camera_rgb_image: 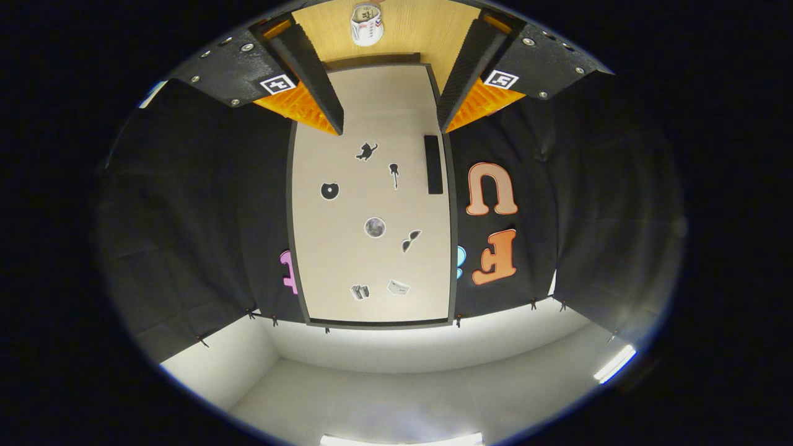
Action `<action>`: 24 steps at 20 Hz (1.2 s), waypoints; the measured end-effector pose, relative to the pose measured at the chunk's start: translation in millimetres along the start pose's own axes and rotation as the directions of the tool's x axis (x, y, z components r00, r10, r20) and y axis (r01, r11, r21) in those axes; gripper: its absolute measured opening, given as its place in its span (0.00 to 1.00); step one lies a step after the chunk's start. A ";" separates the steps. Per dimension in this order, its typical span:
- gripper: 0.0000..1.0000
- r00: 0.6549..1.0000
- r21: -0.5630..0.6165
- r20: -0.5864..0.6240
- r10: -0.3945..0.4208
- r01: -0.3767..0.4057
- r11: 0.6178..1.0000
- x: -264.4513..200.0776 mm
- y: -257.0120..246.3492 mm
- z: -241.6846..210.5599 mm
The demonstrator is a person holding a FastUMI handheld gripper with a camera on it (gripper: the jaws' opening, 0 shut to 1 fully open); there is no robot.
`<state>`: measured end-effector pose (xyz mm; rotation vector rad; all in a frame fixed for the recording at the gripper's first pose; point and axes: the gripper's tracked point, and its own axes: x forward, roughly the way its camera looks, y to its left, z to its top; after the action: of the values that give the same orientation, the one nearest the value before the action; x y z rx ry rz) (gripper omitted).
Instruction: Open the shoe cabinet door, grab the shoes and put them into the shoe cabinet, then close the shoe cabinet door.
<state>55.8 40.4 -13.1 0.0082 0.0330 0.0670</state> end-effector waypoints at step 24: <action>0.95 0.994 -0.017 -0.019 0.104 -0.104 0.994 205.7 84.1 -28.8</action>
<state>254.4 138.3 -47.8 -0.0088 0.0500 0.1715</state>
